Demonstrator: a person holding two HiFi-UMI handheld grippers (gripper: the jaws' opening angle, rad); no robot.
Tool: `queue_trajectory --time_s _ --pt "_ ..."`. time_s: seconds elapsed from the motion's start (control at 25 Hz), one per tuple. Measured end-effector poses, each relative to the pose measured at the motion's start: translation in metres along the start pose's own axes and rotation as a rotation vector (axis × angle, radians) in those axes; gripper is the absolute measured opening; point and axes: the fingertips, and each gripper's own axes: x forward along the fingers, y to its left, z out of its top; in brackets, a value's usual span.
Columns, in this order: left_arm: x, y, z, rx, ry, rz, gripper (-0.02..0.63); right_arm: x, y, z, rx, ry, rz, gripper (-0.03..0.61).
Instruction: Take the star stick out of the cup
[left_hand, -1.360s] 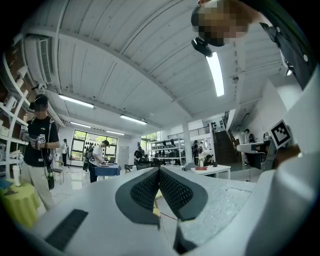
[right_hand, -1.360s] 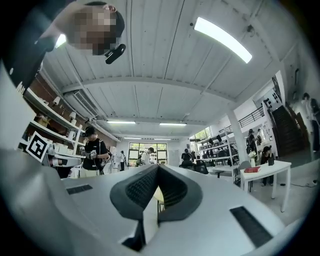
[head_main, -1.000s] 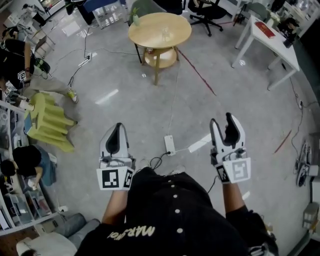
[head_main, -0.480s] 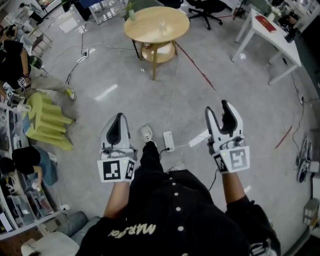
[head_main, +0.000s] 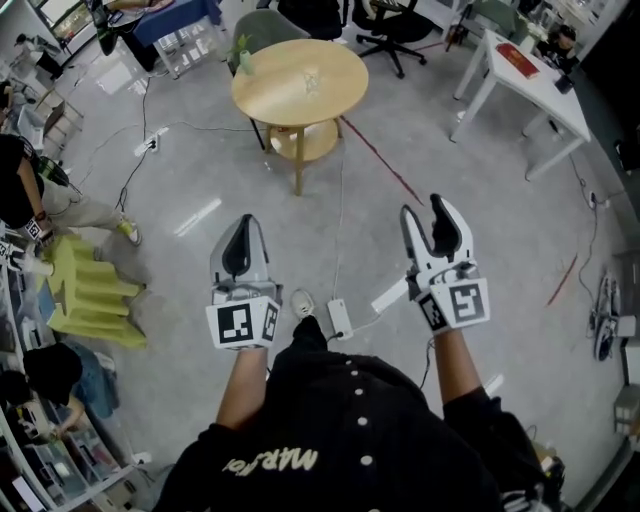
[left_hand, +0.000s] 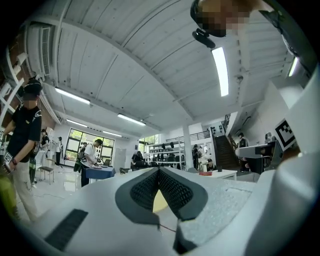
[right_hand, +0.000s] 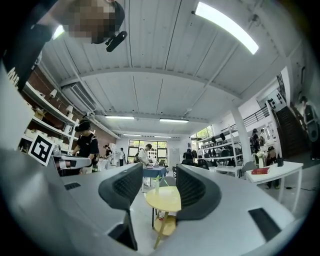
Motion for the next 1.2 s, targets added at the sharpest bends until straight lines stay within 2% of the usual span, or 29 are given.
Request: queue_trajectory --time_s 0.2,0.32,0.48,0.72,0.88,1.2 --pt "0.081 0.041 -0.030 0.009 0.002 -0.025 -0.003 0.093 -0.009 -0.031 -0.010 0.019 -0.041 0.189" --pt "0.121 0.071 -0.040 -0.027 -0.006 -0.031 -0.003 0.150 -0.004 -0.054 -0.012 0.039 -0.061 0.186" --pt "0.155 0.104 -0.037 -0.036 -0.005 -0.079 -0.003 0.200 0.010 -0.050 0.020 0.001 -0.082 0.186" --pt "0.188 0.147 -0.042 -0.023 0.007 -0.092 -0.003 0.244 0.020 -0.055 0.006 0.003 -0.103 0.186" --pt "0.205 0.171 -0.047 -0.028 0.020 -0.060 -0.003 0.265 0.021 -0.059 0.011 0.011 -0.109 0.186" --pt "0.251 0.184 -0.063 -0.041 0.040 -0.045 -0.003 0.306 0.000 -0.075 0.032 0.025 -0.093 0.190"
